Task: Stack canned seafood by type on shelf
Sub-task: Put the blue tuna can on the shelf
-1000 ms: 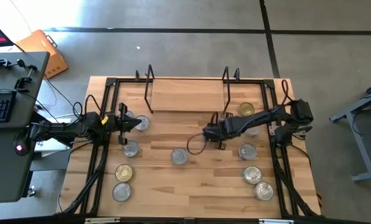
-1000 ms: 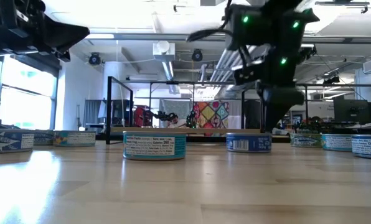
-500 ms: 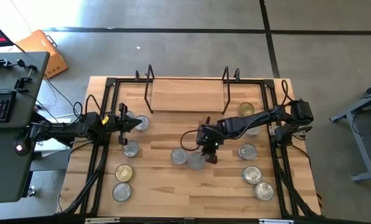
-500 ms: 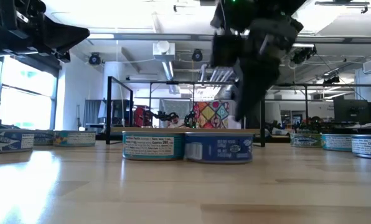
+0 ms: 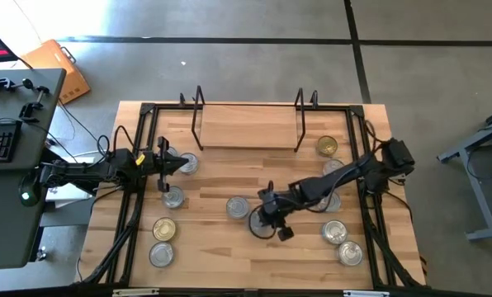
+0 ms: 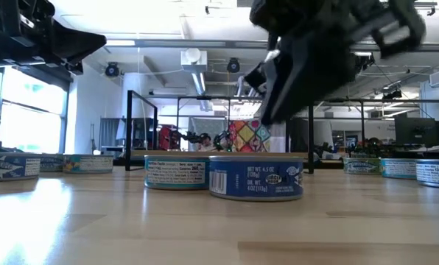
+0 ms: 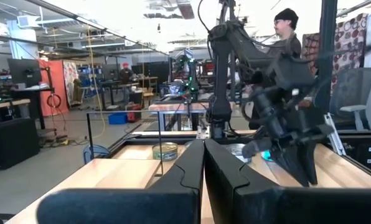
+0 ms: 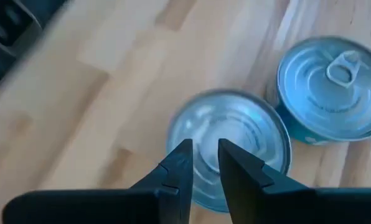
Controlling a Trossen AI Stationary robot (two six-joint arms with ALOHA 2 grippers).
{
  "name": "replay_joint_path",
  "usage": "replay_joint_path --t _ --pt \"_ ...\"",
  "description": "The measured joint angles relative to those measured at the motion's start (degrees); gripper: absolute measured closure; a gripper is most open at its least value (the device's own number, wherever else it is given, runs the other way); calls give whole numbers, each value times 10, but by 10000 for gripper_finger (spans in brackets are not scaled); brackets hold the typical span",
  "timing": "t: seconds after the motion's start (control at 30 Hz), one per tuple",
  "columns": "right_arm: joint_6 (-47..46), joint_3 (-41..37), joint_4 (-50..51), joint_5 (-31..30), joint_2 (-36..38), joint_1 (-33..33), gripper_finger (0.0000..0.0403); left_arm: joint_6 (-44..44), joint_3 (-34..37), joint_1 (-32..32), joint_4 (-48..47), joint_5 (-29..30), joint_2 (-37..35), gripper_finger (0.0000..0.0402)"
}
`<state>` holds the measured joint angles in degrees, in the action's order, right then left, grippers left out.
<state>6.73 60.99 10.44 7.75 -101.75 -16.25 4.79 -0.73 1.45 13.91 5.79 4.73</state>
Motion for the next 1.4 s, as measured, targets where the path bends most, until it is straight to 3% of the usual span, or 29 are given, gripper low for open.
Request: replay_joint_path --t 0.13,0.37,0.5,0.67,0.83,1.0,1.2,1.4 --pt "35 0 -58 8 -21 32 336 13 0 0 5 24 0 397" --pt "34 0 -88 156 -80 96 336 14 0 0 10 30 0 397" --pt "38 3 -105 166 -100 97 336 13 0 0 9 30 0 397" --pt "-33 4 -92 71 -93 99 344 7 0 0 4 30 0 397" --pt "-148 1 -5 -106 -48 103 377 2 0 0 3 30 0 397" --pt "-287 -2 113 -240 29 88 401 2 0 0 2 30 0 397" --pt "-313 -1 174 -294 94 49 383 1 0 0 1 30 0 397" --pt "-240 0 154 -298 78 16 307 1 0 0 -3 30 0 397"
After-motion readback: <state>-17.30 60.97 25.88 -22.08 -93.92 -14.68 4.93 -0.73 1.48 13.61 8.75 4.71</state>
